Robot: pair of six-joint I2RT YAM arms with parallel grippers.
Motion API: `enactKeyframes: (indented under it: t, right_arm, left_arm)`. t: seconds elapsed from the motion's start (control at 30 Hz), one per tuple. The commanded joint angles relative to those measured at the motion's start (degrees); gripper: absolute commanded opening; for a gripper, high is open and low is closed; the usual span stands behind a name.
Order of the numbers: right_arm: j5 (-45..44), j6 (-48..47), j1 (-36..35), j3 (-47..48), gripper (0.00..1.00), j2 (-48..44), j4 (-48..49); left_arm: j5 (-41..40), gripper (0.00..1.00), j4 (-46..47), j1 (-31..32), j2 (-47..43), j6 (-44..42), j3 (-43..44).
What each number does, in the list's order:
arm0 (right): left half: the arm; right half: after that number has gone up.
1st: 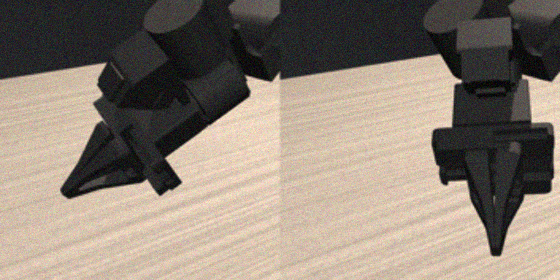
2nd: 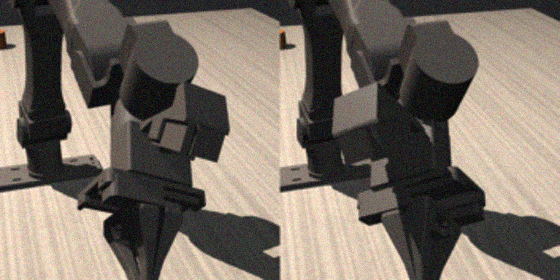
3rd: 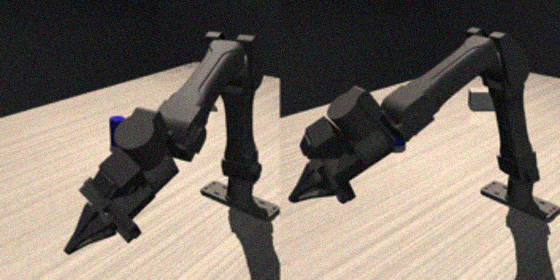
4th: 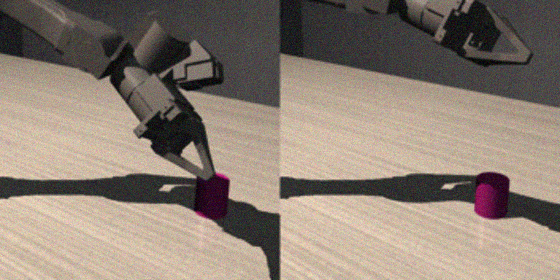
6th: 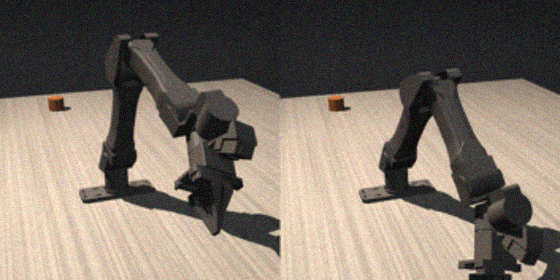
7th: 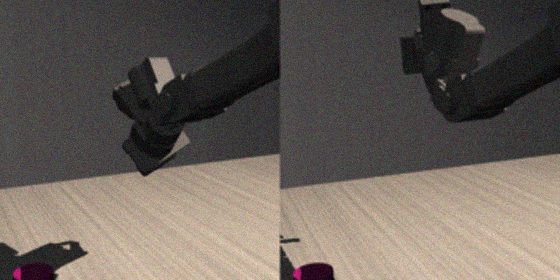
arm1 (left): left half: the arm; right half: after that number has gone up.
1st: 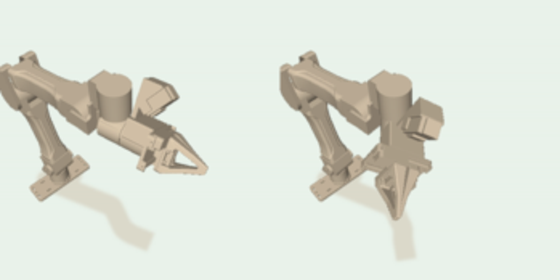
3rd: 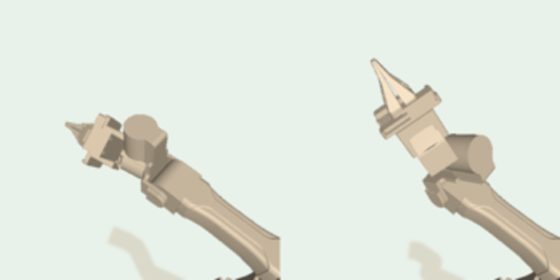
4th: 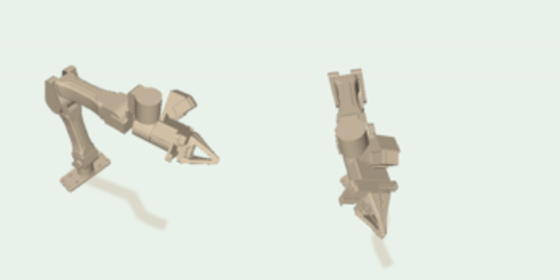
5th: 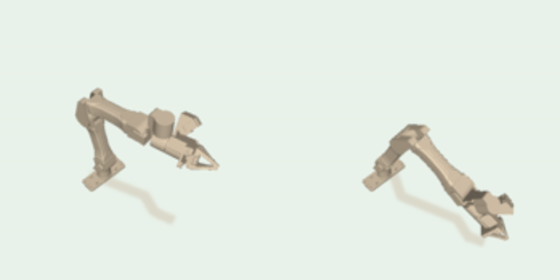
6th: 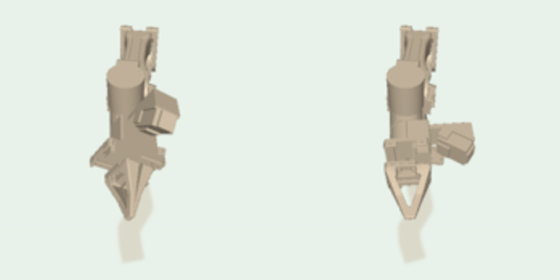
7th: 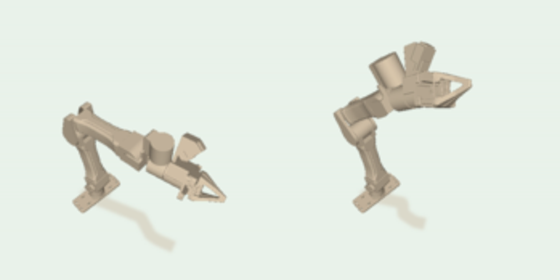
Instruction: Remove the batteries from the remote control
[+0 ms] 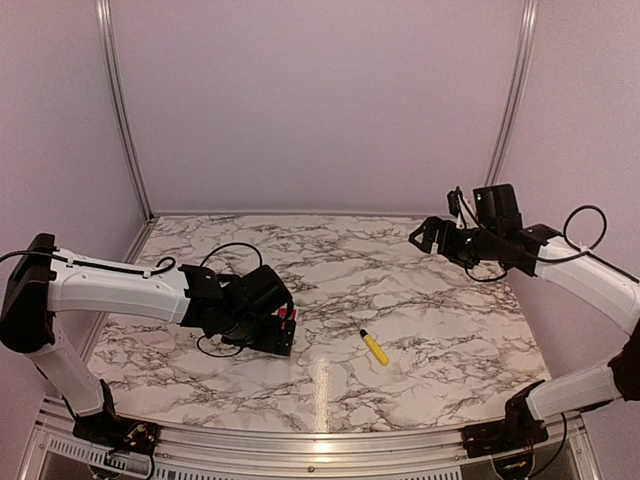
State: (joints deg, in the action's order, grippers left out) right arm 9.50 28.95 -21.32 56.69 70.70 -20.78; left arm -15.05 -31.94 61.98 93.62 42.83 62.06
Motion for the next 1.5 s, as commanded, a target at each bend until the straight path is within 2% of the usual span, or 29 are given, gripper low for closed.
enactKeyframes:
  t: [0.0,0.37,0.57,0.77,0.97,1.1,1.37,1.47]
  right_arm:
    - [-0.41,-3.43,-0.61,4.08,0.99,1.95,-3.89]
    - [1.23,-8.79,-0.57,6.81,0.99,5.4,-6.07]
    - [1.75,-10.46,-0.54,7.03,0.99,6.4,-6.02]
    - [2.02,-11.26,-0.54,6.95,0.99,7.18,-5.95]
    - [2.27,-11.13,-0.48,6.52,0.99,7.43,-5.88]
    - [2.66,-10.86,-0.52,6.66,0.99,7.76,-5.61]
    - [3.2,-10.85,-0.48,7.71,0.99,8.61,-6.18]
    - [3.25,-10.82,-0.48,7.97,0.99,8.66,-6.5]
  left_arm:
    - [-0.31,0.99,-1.47,0.58,3.66,4.46,2.44]
    - [0.8,0.98,-3.3,1.22,13.83,6.78,9.75]
    - [-1.03,0.94,-10.61,1.22,19.81,7.49,16.61]
    - [-1.79,0.9,-12.68,1.14,21.0,8.29,17.22]
    - [-2.14,0.91,-13.41,0.96,20.64,8.39,17.26]
    - [-1.31,0.8,-13.04,0.32,21.34,8.34,16.71]
    - [0.89,0.75,-9.82,-0.86,21.82,7.76,13.78]
    - [1.63,0.66,-8.55,-1.28,21.5,7.84,12.23]
